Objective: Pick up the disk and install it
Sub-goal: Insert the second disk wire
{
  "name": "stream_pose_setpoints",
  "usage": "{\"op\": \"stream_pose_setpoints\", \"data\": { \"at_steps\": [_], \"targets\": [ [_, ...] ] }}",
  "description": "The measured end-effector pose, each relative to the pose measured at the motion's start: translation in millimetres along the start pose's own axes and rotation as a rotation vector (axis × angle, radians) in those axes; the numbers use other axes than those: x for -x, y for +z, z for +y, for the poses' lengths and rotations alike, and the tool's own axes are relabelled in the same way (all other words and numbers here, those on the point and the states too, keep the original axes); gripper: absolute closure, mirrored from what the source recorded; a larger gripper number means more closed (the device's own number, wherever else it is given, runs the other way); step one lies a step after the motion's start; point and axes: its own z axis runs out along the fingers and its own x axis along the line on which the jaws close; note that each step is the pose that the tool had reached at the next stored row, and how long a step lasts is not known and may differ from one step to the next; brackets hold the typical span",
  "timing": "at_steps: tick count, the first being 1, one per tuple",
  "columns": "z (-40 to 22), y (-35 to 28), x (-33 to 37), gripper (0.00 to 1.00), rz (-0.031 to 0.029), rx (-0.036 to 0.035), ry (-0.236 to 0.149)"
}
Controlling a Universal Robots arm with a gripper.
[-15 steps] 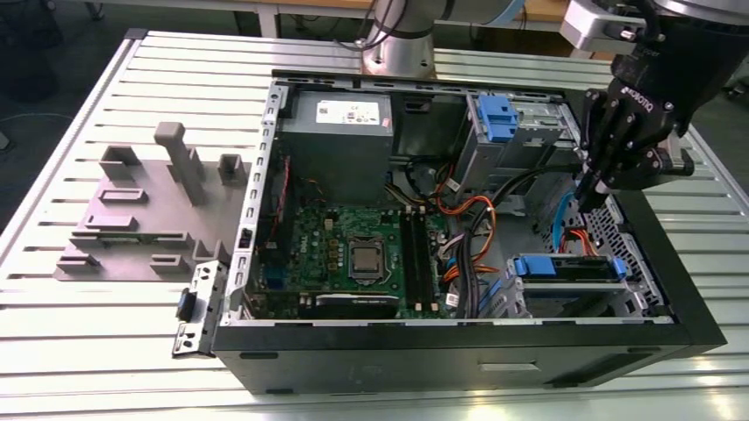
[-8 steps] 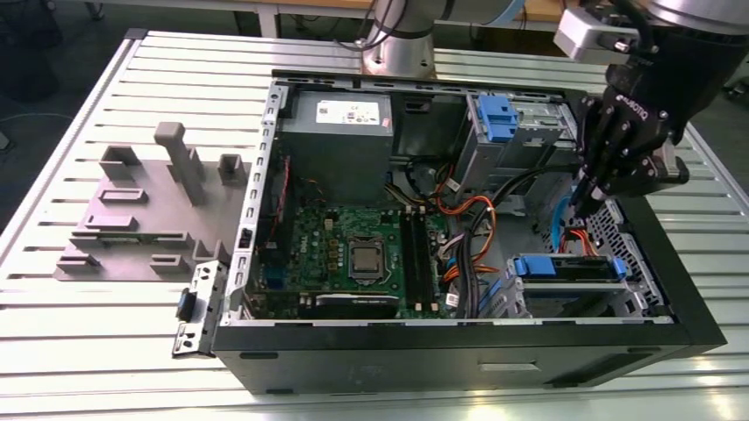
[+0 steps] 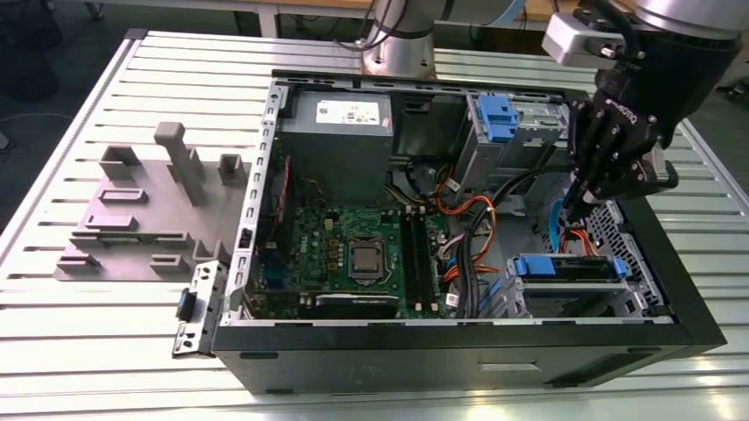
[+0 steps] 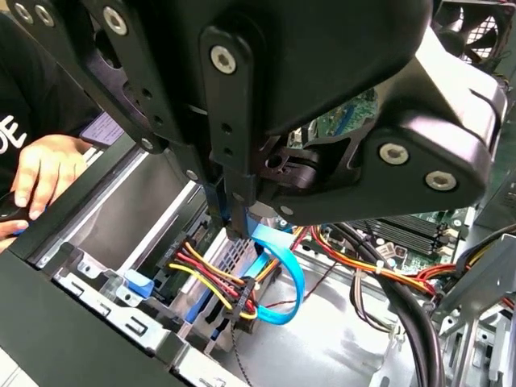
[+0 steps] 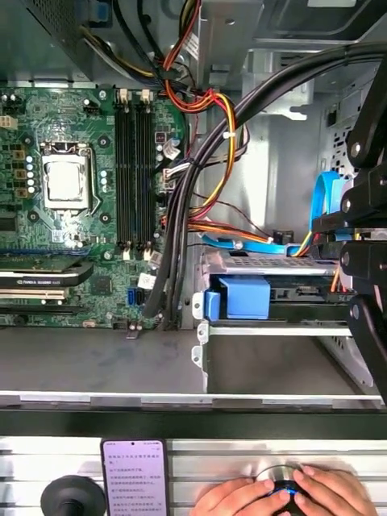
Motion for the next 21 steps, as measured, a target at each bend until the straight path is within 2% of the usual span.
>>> {"op": "stream_pose_setpoints", "data": {
  "at_steps": [1, 2, 4, 6, 7, 11, 12, 14, 18, 21],
  "targets": [
    [0.8, 0.1, -0.3, 0.84, -0.0021, -0.0018, 0.0],
    [1.9, 0.3, -0.7, 0.84, -0.008, -0.0026, 0.0],
    [3.1, 0.6, -1.6, 0.84, -0.0252, -0.0046, 0.0],
    [3.4, 1.3, -3.1, 0.84, -0.0492, -0.0075, 0.001],
    [3.4, 1.8, -4.5, 0.84, -0.0587, -0.0082, 0.001],
    [3.4, 5.0, -12.2, 0.84, -0.0816, -0.0114, 0.002],
    [3.4, 6.1, -14.8, 0.84, -0.0853, -0.0124, 0.002],
    [3.4, 7.9, -20.0, 0.84, -0.0891, -0.0143, 0.002],
    [3.7, 11.2, -30.8, 0.84, -0.0924, -0.0186, 0.003],
    [4.5, 13.3, -36.9, 0.84, -0.0937, -0.0252, 0.004]
  ]
}}
